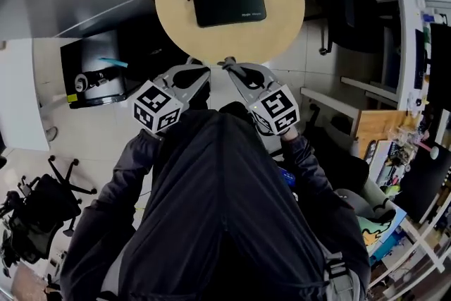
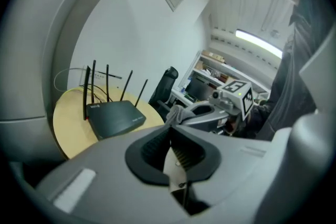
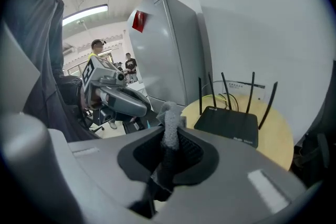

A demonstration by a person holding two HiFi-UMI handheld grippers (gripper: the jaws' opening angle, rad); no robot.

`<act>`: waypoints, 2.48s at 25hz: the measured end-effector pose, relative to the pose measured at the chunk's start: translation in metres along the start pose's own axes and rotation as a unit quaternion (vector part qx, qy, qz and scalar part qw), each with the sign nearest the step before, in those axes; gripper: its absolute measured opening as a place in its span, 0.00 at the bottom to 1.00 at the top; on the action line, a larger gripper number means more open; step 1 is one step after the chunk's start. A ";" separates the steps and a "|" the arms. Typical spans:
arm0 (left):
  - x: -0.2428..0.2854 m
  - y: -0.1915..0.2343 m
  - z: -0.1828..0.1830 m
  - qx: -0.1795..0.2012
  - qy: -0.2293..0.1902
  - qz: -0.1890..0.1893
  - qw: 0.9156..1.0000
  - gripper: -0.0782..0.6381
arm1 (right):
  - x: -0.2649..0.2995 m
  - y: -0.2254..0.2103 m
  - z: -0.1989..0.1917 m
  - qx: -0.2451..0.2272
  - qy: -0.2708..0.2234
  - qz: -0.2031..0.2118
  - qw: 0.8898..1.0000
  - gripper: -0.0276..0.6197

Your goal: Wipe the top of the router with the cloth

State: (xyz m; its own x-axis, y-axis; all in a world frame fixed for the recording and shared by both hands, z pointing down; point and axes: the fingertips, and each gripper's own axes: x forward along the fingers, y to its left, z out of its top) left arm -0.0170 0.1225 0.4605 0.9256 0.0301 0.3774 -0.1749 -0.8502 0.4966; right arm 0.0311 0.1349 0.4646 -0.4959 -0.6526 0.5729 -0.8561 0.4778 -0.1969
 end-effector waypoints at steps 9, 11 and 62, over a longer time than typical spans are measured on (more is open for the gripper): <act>0.000 0.069 0.044 -0.010 -0.022 0.018 1.000 0.11 | 0.104 -0.076 0.037 -0.082 0.068 0.026 0.994 0.09; -0.003 0.080 0.047 -0.016 -0.027 0.032 0.999 0.11 | 0.134 -0.098 0.035 -0.099 0.091 0.032 0.990 0.09; -0.031 0.100 0.033 -0.114 -0.079 0.173 0.975 0.11 | 0.231 -0.212 -0.006 -0.133 0.223 0.045 0.965 0.09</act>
State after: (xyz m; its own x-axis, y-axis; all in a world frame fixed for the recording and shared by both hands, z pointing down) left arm -0.0516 0.0192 0.4725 0.8353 -0.3340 0.4366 -0.5388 -0.6553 0.5295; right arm 0.0990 -0.1135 0.6439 -0.4040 -0.3120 0.8599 -0.7152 0.6939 -0.0842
